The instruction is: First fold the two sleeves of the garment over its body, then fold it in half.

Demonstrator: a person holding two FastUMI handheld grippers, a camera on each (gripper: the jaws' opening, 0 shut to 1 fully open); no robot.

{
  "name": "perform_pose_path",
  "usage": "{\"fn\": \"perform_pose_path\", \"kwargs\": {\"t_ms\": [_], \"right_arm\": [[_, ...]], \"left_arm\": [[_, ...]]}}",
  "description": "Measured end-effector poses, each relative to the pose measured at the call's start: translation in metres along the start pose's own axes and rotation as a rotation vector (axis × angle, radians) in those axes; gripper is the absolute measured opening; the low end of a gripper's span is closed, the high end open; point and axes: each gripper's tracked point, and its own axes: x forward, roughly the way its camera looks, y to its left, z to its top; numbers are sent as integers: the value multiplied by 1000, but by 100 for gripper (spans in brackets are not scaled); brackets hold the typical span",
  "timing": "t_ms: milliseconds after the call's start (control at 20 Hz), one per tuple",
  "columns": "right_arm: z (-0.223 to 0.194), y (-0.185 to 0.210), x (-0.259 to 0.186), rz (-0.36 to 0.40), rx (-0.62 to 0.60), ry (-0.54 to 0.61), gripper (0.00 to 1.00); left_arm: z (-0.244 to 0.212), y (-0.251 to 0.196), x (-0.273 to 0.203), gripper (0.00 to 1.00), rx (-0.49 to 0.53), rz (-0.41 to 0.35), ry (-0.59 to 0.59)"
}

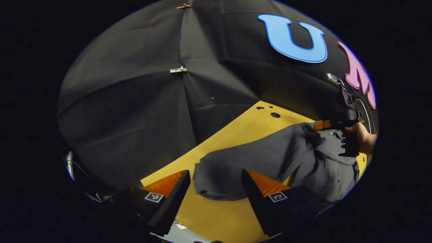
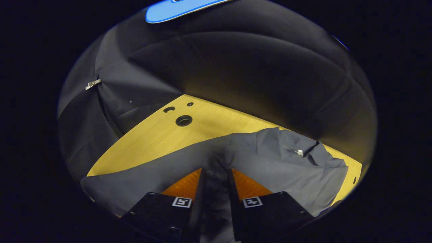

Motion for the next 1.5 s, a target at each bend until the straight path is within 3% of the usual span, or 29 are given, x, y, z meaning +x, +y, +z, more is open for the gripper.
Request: {"fn": "perform_pose_path", "kwargs": {"t_ms": [50, 200, 500, 950, 1200, 1400, 1450, 1500], "right_arm": [[-1, 1, 0, -3, -16, 0, 43], [-4, 8, -14, 9, 2, -16, 100], [-3, -39, -77, -73, 49, -100, 98], [-37, -150, -181, -228, 92, -154, 98], [-70, -207, -234, -318, 137, -155, 98], [-100, -244, -272, -396, 157, -148, 98], [-109, -252, -281, -410, 161, -144, 98], [-115, -259, -289, -423, 164, -140, 98]], "left_arm": [[-2, 6, 1, 96, 0, 14, -1], [-8, 14, 11, 96, -7, 34, 13], [-21, 19, 27, 96, -55, 55, 54], [-42, 3, 82, 96, -128, 46, 161], [-56, 0, 98, 95, -122, 40, 239], [-58, -9, 104, 94, -40, 38, 242], [-59, -15, 105, 86, -27, 24, 240], [-58, -17, 105, 88, -17, 12, 239]]}}
